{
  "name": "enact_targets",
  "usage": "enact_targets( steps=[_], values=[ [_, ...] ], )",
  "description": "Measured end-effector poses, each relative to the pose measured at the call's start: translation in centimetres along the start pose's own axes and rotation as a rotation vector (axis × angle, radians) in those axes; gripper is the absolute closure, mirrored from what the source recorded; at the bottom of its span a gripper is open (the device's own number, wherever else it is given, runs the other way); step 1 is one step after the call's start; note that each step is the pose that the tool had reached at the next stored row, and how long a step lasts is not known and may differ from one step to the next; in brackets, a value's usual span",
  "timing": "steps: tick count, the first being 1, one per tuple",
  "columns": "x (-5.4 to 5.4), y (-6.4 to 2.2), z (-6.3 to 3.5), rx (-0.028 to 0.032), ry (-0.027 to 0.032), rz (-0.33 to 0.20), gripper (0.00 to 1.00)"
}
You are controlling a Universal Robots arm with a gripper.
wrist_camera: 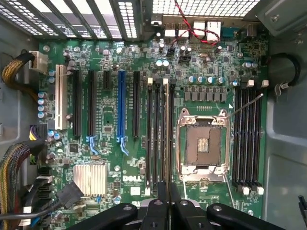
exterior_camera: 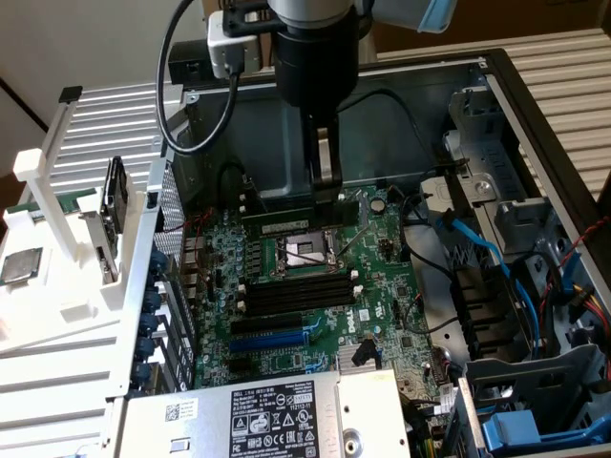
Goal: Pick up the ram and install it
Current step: 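Insert the ram into the slot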
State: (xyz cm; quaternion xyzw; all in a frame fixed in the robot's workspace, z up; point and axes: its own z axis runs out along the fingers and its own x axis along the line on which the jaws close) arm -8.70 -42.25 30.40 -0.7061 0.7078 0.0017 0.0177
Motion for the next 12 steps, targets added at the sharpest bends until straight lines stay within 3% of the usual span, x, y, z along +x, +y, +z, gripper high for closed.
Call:
enact_targets(
  steps=[7, 12],
  values=[
    [0.1, 0.37, 1.26, 0.0034, 0.0, 0.001, 0.88],
    [0.1, 0.42, 1.65, 0.0026, 0.0037, 0.001, 0.88]
  ],
)
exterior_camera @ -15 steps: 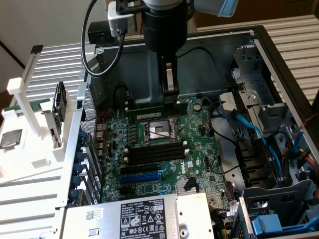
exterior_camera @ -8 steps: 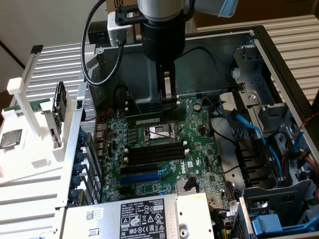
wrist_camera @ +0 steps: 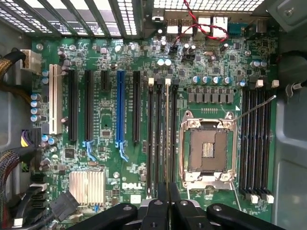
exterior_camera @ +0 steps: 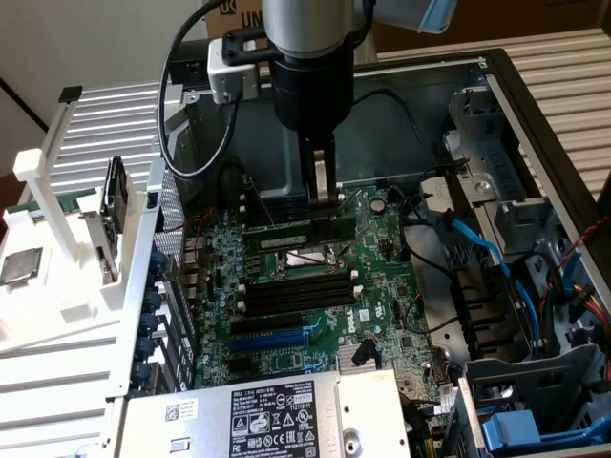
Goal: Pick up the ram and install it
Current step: 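Insert the ram into the slot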
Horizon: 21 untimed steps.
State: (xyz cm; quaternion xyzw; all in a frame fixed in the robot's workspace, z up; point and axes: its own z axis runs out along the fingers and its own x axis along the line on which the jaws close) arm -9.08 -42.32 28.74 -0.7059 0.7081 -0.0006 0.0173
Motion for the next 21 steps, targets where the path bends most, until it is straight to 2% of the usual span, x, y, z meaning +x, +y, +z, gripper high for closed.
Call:
enact_targets(
  steps=[3, 4, 11, 21],
  values=[
    [0.0, 0.0, 0.21, -0.0002, 0.0132, -0.004, 0.88],
    [0.0, 0.0, 0.25, -0.0002, 0.0142, -0.005, 0.88],
    [0.0, 0.27, 0.95, -0.0001, 0.0141, -0.007, 0.88],
    [0.1, 0.52, 1.29, -0.0006, 0.0131, -0.036, 0.88]
  ],
)
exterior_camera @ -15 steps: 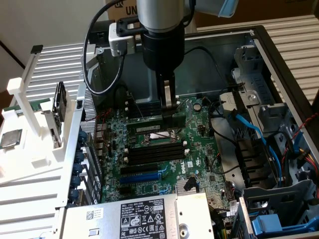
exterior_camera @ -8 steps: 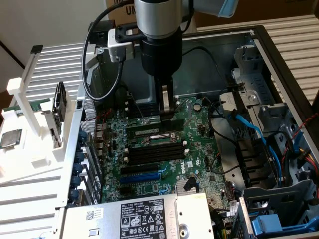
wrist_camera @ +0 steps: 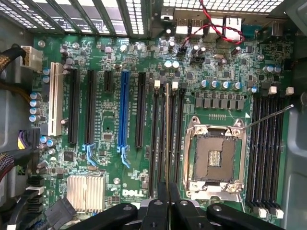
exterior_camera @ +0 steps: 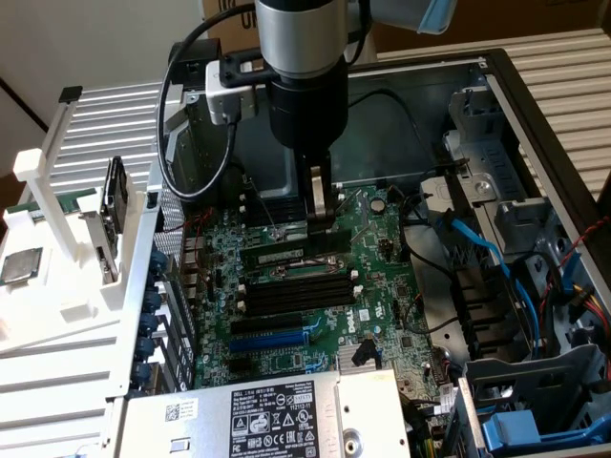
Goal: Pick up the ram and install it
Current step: 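Insert the ram into the slot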
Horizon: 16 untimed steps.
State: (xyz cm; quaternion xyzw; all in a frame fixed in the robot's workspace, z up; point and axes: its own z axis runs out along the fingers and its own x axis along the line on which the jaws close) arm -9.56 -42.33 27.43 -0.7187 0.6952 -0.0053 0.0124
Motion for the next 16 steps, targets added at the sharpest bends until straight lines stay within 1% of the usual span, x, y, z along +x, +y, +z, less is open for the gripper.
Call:
enact_targets(
  steps=[5, 8, 10, 16],
  values=[
    [0.1, 0.01, 0.17, 0.0001, 0.0007, 0.023, 0.88],
    [0.37, 0.02, 0.24, 0.0002, 0.001, 0.041, 0.88],
    [0.44, 0.03, 0.3, 0.0004, 0.0009, 0.041, 0.88],
    [0.46, 0.01, 1.02, 0.0003, 0.0012, 0.049, 0.88]
  ],
)
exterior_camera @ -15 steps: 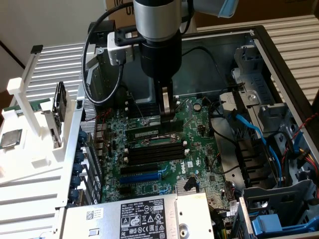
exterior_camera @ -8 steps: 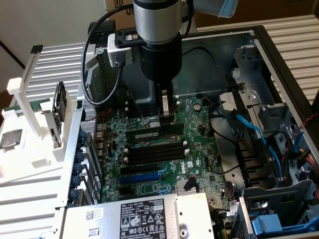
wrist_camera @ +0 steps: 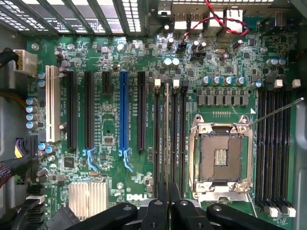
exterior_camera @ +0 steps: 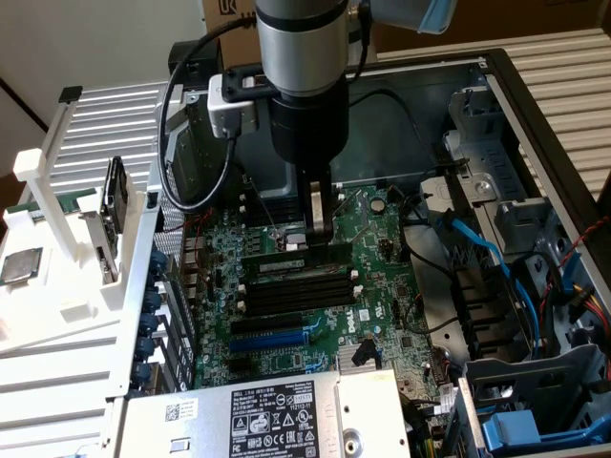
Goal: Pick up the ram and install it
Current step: 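Insert the ram into the slot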
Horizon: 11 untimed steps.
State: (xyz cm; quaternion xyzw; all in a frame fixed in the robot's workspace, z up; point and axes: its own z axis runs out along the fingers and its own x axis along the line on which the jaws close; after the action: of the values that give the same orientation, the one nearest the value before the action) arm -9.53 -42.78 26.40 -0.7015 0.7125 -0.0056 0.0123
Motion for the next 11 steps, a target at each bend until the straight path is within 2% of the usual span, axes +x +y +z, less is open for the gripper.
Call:
enact_targets(
  steps=[11],
  values=[
    [0.31, -0.09, 0.67, 0.0, 0.0002, 0.002, 0.88]
  ],
)
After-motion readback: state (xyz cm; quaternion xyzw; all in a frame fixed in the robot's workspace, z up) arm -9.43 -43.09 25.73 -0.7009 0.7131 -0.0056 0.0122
